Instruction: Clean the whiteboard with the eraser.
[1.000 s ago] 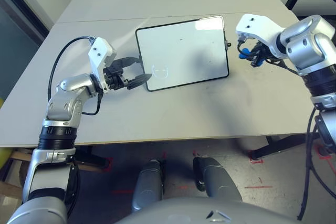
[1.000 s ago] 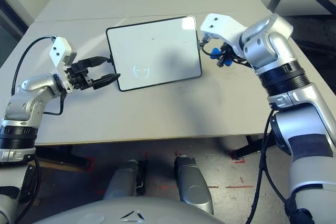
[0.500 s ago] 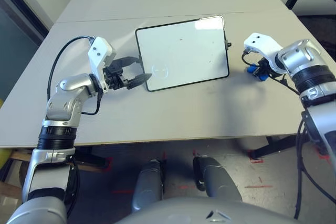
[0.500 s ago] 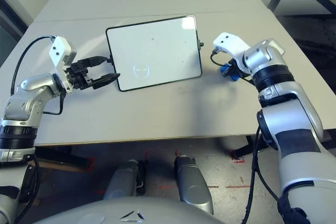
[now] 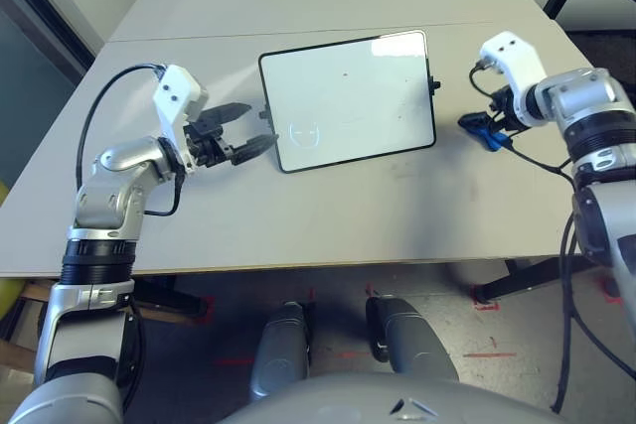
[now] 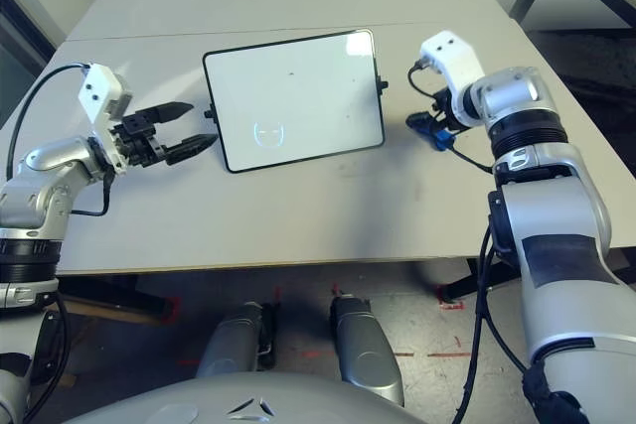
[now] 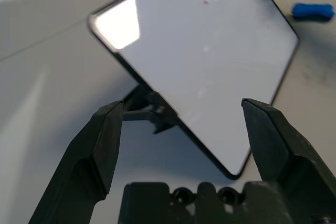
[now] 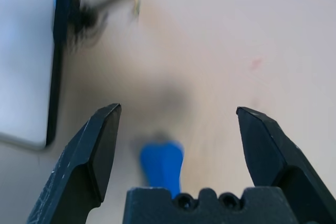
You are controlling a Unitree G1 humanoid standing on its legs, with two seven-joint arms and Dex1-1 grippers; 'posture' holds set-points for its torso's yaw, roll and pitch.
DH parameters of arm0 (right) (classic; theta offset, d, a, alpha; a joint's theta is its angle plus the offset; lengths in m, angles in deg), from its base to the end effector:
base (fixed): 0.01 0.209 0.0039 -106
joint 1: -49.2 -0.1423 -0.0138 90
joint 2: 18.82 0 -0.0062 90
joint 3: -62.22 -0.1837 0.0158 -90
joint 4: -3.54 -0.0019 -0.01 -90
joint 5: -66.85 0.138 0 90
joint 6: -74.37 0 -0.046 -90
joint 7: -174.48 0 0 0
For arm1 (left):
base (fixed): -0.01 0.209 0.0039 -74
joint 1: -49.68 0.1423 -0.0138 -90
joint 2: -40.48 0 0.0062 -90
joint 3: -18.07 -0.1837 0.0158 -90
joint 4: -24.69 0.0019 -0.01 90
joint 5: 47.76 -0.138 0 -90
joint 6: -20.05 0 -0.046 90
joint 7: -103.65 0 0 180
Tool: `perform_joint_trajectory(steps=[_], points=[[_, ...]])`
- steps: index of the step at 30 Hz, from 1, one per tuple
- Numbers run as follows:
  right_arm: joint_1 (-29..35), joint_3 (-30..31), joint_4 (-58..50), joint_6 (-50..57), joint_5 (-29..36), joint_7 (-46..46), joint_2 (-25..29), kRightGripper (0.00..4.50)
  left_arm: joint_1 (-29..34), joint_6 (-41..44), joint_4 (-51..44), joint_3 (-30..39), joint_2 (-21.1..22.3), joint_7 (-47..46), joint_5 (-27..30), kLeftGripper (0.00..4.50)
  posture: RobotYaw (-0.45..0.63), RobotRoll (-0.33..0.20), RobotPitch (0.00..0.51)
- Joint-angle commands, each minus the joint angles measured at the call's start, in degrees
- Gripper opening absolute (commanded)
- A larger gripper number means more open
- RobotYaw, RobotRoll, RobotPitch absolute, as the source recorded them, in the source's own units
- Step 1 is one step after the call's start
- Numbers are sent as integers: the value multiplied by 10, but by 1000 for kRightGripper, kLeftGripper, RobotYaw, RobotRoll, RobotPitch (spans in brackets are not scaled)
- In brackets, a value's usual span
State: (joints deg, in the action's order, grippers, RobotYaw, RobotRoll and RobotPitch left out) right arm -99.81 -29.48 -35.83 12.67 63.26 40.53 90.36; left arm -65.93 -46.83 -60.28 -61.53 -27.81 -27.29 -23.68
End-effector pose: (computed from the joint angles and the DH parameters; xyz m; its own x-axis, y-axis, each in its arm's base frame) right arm 0.3427 -0.2786 0.2038 0.8315 0.3076 -0.4626 -0.4249 0.8886 -0.1728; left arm 0.2671 0.2785 0.1773 0.7667 -0.6386 -0.0658 0.6405 0.7540 0.1457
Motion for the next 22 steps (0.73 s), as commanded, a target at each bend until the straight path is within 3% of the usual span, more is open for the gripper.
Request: perform_joint_trajectory(steps=[1, 5, 9, 15, 22], points=[[44, -77, -63, -55, 67, -36, -6, 4466, -4, -2, 14, 38, -7, -52, 0, 4500, -77, 0, 129], [109, -166, -110, -151, 132, -91, -26, 4466, -25, -18, 74, 77, -5, -134, -24, 4500, -67, 0, 139], [133, -206, -83, -187, 159, -139, -32, 4466, -48, -33, 128, 112, -4, -187, -26, 4500, -61, 0, 143], [171, -223, -54, -252, 173, -174, -44, 4466, -70, -80, 219, 142, 10, -244, -45, 4500, -60, 0, 146], [190, -219, -38, -285, 180, -186, -55, 4466, -81, -106, 258, 144, 14, -260, -49, 4500, -57, 0, 141]])
